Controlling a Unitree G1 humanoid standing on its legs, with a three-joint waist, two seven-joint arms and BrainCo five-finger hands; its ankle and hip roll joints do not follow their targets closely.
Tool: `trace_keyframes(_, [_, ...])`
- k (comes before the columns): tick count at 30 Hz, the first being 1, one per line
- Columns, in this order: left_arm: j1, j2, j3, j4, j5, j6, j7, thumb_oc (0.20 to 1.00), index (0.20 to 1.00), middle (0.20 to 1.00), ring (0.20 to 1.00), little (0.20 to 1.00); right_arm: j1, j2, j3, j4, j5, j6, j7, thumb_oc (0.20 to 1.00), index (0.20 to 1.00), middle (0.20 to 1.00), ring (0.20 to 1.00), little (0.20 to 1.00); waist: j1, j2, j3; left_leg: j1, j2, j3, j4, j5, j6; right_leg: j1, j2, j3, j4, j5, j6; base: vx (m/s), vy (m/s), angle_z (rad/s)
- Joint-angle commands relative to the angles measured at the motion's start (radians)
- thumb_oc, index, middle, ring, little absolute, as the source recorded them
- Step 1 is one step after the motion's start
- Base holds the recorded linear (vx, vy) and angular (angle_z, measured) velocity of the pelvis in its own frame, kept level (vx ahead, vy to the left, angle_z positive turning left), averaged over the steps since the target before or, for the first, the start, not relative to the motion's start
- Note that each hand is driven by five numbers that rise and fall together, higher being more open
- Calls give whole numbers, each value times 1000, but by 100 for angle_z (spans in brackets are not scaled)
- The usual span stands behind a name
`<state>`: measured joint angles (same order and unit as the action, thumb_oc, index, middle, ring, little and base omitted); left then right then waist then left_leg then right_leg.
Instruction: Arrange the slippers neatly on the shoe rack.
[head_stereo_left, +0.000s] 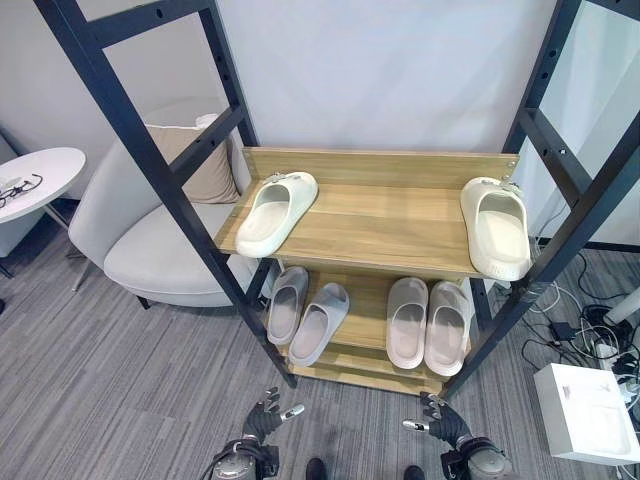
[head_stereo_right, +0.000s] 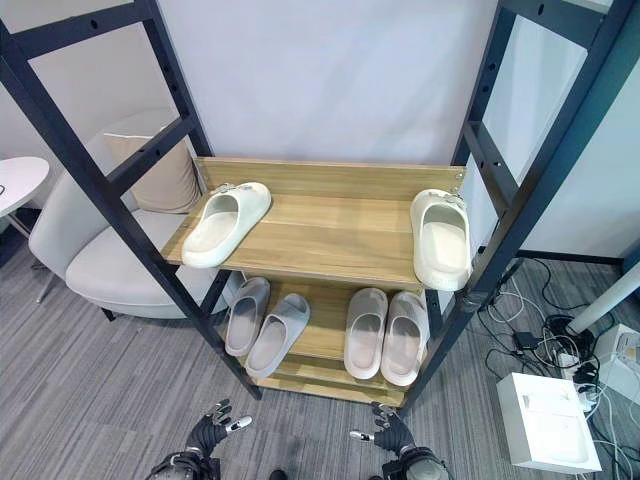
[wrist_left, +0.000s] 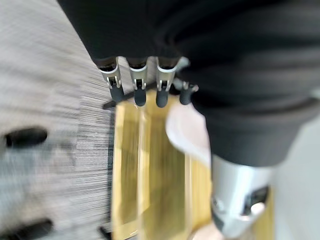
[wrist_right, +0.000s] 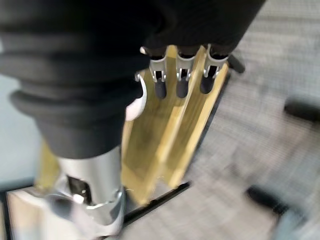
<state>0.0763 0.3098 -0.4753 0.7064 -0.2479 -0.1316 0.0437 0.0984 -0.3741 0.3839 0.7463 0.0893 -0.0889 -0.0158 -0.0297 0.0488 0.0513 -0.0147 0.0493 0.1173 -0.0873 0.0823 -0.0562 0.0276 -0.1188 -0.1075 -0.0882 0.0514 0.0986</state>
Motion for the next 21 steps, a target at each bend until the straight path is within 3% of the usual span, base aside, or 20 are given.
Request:
trace_keyframes(1, [-174, 57, -86, -189, 249, -7, -96, 1000, 1000, 1000, 1000, 1000, -25, -20, -14, 72, -130, -4, -26, 1000, 1000, 1000, 1000, 1000, -37, -28, 38, 41, 18, -30, 0, -39, -33, 20, -47, -23, 1, -19, 71, 18, -62, 3])
trace_keyframes(3, [-207, 19, -217, -95, 367, -35, -141, 1000, 1000, 1000, 1000, 1000, -17, -5, -30, 167, -163, 2, -38, 1000, 1000, 1000, 1000, 1000, -68, -27, 32, 50, 21, -17, 0, -46, -34, 18, -45, -8, 1, -23, 72, 18, -42, -4])
trace_keyframes(4, [-211, 13, -220, -88, 369, -38, -138, 1000, 1000, 1000, 1000, 1000, -18, -6, -34, 169, -164, 1, -38, 1000, 1000, 1000, 1000, 1000, -63, -26, 33, 51, 21, -16, 0, -47, -34, 18, -45, -6, 1, -23, 72, 15, -34, -19])
trace_keyframes(7, [-329, -32, -327, -145, 360, -42, -158, 1000, 1000, 1000, 1000, 1000, -32, 14, -58, 300, -151, 25, -67, 1000, 1000, 1000, 1000, 1000, -102, -14, 33, 53, 25, -1, 0, -50, -34, 9, -42, 10, 1, -22, 73, -14, -25, -27])
trace_keyframes(11, [-441, -23, -428, -345, 247, -65, -232, 1000, 1000, 1000, 1000, 1000, -73, 33, -85, 381, -120, 28, -87, 1000, 1000, 1000, 1000, 1000, -125, 2, 39, 51, 28, 10, 0, -53, -37, 1, -42, 19, 1, -22, 76, -7, -14, -10])
trace_keyframes(15, [-525, 12, -470, -529, 140, -65, -287, 1000, 1000, 1000, 1000, 1000, -81, 41, -88, 381, -115, 22, -90, 1000, 1000, 1000, 1000, 1000, -139, 9, 39, 50, 28, 17, 0, -55, -39, -4, -43, 26, 1, -23, 78, -6, -5, -8])
trace_keyframes(21, [-590, 65, -427, -754, -11, -67, -298, 1000, 1000, 1000, 1000, 1000, -82, 45, -89, 377, -112, 18, -85, 1000, 1000, 1000, 1000, 1000, -141, 12, 41, 50, 28, 19, 0, -48, -37, -7, -43, 27, 1, -15, 76, 0, 0, 0])
